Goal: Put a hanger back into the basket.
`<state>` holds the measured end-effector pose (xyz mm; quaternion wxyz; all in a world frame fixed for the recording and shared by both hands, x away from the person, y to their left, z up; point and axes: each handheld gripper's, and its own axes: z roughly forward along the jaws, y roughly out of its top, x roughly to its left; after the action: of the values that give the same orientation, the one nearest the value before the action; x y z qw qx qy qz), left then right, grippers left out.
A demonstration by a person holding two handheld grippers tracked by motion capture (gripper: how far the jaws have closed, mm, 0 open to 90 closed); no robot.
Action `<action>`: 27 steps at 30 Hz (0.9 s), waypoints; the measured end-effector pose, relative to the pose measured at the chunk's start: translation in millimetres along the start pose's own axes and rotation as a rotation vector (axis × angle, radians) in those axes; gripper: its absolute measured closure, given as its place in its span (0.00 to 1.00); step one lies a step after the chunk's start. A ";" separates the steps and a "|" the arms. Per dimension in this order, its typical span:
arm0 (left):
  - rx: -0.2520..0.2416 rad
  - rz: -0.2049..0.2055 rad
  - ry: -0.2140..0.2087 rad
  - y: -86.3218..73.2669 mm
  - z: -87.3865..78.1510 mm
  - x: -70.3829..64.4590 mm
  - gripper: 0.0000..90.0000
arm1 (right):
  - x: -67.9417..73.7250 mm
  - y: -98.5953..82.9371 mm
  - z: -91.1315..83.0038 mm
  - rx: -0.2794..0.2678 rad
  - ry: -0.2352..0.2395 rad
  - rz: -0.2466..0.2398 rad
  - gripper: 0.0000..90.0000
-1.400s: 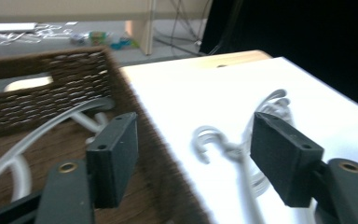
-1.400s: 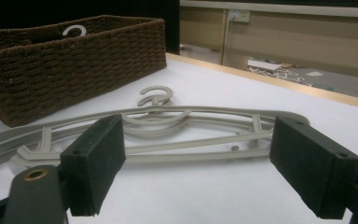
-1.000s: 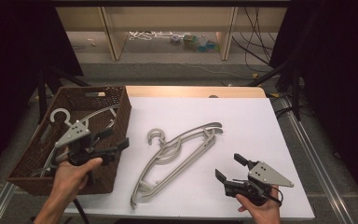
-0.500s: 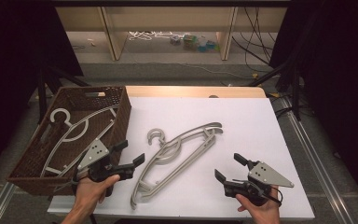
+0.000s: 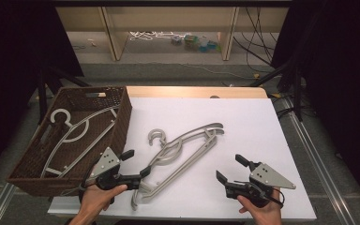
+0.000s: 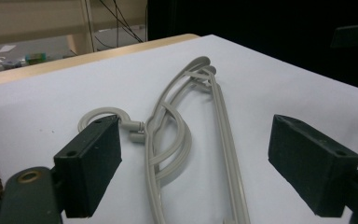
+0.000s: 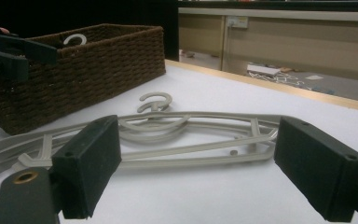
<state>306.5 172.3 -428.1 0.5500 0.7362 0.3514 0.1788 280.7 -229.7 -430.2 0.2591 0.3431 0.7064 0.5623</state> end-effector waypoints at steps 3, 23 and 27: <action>0.051 0.026 0.001 -1.2 5.0 -0.7 0.19 | 0.8 -0.2 0.4 0.003 0.007 0.000 0.17; 0.337 0.055 0.040 4.4 51.0 4.5 0.24 | 7.2 1.8 0.8 0.007 0.007 -0.010 0.18; 0.436 0.098 0.065 4.0 58.9 7.5 0.31 | 6.3 1.9 0.4 0.014 0.008 -0.011 0.18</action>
<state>351.2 136.7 -444.8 0.3570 0.8476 0.3632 0.1490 277.4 -224.3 -428.4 0.2572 0.3387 0.7132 0.5572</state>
